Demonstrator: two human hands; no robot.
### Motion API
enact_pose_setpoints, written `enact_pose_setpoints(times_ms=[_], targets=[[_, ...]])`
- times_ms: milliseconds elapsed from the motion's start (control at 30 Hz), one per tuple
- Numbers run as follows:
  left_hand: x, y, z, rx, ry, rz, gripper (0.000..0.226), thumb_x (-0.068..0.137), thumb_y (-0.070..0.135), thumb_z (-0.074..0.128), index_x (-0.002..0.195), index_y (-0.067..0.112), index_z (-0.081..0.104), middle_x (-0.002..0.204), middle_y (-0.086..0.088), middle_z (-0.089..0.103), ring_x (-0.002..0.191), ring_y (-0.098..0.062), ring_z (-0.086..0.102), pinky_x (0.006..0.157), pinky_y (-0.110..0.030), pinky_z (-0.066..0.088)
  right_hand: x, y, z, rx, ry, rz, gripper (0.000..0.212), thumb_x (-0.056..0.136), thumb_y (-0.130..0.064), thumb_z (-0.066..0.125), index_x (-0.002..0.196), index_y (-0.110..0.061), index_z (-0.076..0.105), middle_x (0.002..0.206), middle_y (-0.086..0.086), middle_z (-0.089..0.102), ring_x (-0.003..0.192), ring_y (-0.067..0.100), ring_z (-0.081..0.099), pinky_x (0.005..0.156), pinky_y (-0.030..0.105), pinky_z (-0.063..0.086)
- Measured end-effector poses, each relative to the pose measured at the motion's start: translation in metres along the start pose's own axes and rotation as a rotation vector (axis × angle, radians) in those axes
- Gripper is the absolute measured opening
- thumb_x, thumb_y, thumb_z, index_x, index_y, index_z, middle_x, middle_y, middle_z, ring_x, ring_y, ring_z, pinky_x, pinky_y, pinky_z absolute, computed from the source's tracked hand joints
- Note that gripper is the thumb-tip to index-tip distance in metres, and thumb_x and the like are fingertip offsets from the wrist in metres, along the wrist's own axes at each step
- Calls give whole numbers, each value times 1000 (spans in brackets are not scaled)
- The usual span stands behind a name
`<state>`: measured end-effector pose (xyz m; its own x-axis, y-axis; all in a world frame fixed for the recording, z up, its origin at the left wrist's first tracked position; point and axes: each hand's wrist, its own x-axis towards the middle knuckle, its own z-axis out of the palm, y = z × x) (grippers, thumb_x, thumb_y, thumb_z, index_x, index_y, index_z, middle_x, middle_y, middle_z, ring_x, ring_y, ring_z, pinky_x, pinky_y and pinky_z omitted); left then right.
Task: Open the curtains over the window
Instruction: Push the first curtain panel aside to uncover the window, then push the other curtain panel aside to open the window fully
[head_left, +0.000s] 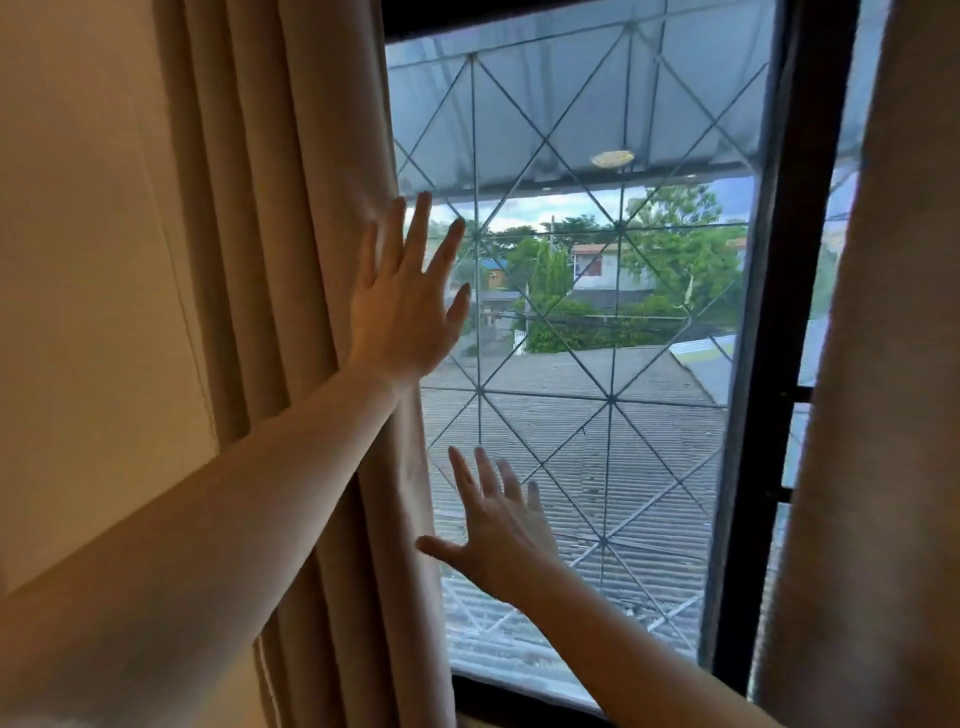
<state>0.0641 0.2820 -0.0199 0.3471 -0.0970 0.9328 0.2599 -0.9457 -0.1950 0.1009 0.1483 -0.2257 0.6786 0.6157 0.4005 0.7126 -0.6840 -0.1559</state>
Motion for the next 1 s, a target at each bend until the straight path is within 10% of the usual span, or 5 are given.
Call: enact_pose_setpoints(times_ms=[1000], targets=[[63, 311, -56, -434, 51, 218, 73, 112, 66, 26, 175, 31, 17, 184, -7, 9, 172, -29, 7, 138, -55, 14, -178, 198, -134, -284, 267, 185, 100, 93, -91, 25, 165, -41, -24, 178, 3, -15, 164, 28, -9, 128, 59, -8]])
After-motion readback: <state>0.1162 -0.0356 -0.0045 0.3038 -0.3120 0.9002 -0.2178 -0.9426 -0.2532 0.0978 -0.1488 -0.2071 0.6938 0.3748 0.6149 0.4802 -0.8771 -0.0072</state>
